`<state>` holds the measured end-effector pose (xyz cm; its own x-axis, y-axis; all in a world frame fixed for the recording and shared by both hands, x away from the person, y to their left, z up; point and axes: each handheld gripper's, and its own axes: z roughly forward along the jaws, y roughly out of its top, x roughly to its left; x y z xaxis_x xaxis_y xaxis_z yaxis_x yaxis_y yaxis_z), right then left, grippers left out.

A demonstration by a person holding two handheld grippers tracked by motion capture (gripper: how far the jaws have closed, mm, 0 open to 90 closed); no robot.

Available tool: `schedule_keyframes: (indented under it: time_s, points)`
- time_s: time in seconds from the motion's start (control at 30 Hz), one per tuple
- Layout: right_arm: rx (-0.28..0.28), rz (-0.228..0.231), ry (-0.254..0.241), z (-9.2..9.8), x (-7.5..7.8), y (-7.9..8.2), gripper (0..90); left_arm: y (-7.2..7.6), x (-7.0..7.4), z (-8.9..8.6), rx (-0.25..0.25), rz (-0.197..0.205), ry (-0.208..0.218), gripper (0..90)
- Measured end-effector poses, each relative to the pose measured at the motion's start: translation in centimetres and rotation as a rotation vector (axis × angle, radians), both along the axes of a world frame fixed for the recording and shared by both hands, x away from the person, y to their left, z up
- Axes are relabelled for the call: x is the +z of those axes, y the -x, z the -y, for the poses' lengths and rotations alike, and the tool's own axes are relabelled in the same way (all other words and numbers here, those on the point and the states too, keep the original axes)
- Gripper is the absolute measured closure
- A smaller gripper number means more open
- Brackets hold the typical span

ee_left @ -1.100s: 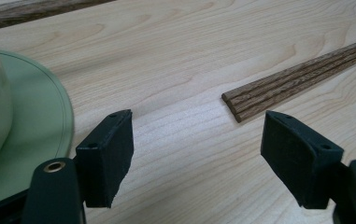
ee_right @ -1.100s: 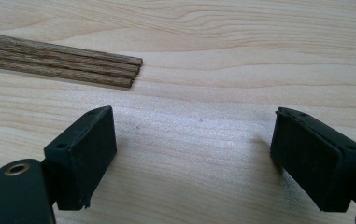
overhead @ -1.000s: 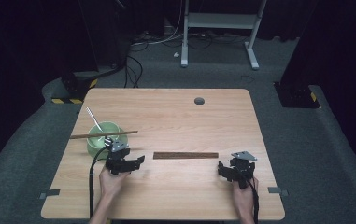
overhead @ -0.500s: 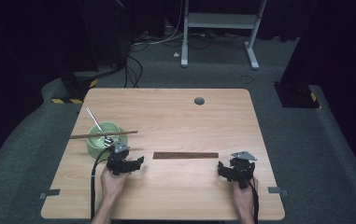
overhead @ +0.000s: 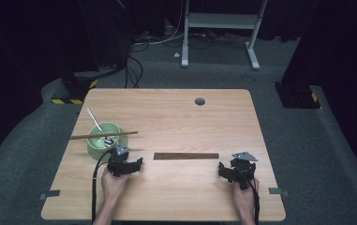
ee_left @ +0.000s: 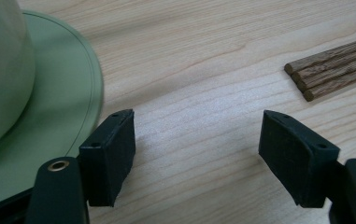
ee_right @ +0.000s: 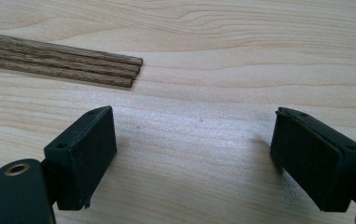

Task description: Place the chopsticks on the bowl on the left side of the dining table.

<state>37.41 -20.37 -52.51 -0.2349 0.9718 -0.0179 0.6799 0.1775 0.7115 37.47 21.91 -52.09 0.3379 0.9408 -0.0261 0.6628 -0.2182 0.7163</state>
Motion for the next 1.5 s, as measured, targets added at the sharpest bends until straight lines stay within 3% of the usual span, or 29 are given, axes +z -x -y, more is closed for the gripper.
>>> schedule_keyframes:
  time_s: [0.27, 0.57, 1.5]
  points:
    - [0.001, 0.001, 0.001, 0.01, 0.0, 0.0, 13.9, 0.06, -0.18, 0.09, 0.008, 0.026, -0.058, 27.0]
    - [0.0, 0.0, 0.0, 0.0, 0.0, 0.0, 13.9, 0.21, -0.6, 0.06, 0.02, 0.056, -0.031, 25.9]
    - [0.001, 0.001, 0.001, 0.02, -0.01, 0.0, 13.9, 0.16, -0.67, -0.15, 0.036, 0.045, -0.01, 23.8]
